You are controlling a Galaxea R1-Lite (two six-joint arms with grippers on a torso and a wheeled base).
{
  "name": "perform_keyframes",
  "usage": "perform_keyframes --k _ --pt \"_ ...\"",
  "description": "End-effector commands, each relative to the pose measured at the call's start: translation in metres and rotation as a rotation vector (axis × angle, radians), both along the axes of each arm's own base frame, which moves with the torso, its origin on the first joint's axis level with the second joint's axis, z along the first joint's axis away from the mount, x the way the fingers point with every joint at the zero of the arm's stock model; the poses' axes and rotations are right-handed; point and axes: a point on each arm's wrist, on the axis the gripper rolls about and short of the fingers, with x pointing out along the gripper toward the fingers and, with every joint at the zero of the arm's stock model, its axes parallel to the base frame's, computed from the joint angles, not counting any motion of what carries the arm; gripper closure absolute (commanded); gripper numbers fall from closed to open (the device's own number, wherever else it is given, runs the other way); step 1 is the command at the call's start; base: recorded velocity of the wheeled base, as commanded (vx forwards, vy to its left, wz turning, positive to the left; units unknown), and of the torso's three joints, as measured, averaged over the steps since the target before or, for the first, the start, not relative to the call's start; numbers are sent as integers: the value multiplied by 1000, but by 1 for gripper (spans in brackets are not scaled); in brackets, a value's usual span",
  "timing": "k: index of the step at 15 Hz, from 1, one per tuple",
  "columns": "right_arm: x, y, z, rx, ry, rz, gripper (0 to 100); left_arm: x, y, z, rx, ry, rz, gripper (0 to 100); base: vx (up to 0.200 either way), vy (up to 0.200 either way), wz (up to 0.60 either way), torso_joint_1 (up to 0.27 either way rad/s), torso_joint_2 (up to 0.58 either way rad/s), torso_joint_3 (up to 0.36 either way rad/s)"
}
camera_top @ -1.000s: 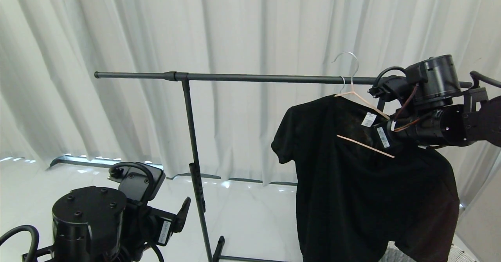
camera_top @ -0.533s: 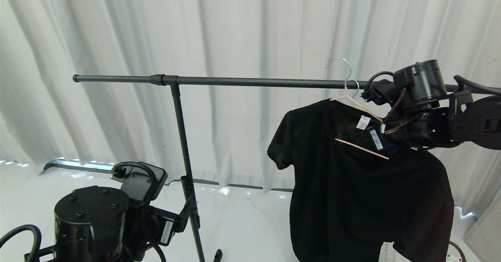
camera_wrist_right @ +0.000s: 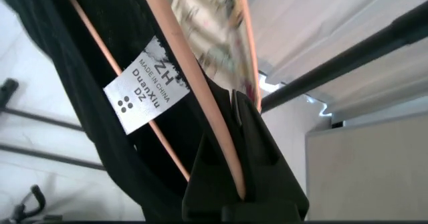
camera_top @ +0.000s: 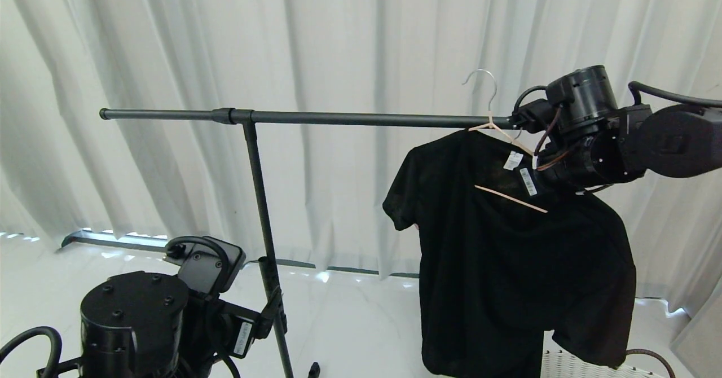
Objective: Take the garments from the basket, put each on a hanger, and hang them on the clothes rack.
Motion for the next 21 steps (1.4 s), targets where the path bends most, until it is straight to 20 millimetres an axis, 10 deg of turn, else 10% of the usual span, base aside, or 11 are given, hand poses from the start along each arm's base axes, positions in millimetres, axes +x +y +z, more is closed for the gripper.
perform_keyframes --k 1,21 --pt "24 13 -8 1 51 -18 100 0 0 0 1 -2 0 0 0 0 0 0 0 0" --pt "37 36 -48 62 175 -128 100 3 -5 -4 16 18 -12 0 0 0 0 0 0 0"
